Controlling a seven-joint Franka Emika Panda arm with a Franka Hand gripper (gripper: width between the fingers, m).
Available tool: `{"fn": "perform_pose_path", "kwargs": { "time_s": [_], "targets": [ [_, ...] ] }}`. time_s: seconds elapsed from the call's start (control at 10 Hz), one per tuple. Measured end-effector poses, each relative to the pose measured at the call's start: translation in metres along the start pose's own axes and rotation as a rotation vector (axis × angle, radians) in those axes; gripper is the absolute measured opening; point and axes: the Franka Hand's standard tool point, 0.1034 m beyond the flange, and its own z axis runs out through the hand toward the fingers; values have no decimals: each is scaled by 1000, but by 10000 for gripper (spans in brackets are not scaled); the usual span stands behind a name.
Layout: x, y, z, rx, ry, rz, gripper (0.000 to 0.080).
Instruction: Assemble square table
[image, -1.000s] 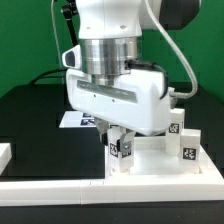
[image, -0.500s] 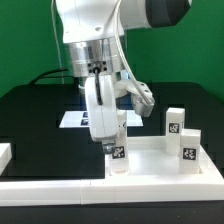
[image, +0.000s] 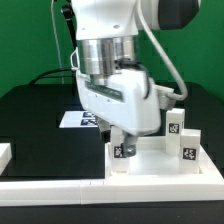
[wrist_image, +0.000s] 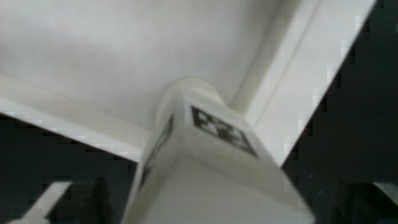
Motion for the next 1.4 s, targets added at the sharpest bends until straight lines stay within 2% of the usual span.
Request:
{"fn": "perform_pose_path", "kwargs": {
  "time_s": [0.3,0.5,0.6,0.8,0.9,1.0,1.1,1.2,1.4],
  "targets": [
    [2,0,0,-4,3,-192,648],
    [0,-2,-2,-22,30,-615,648],
    [0,-1,-2,-27,24,-705,648],
    [0,-1,-1,-26,24,-695,648],
    [0,-1,-1,-27,24,-696,521],
    [0,-1,-1,-24,23,-647,521],
    [-1,-1,-1,-22,23,-579,381],
    [0,-1,-1,-21,23,-537,288],
    [1,0,-1,-19,24,-378,288]
  ]
}}
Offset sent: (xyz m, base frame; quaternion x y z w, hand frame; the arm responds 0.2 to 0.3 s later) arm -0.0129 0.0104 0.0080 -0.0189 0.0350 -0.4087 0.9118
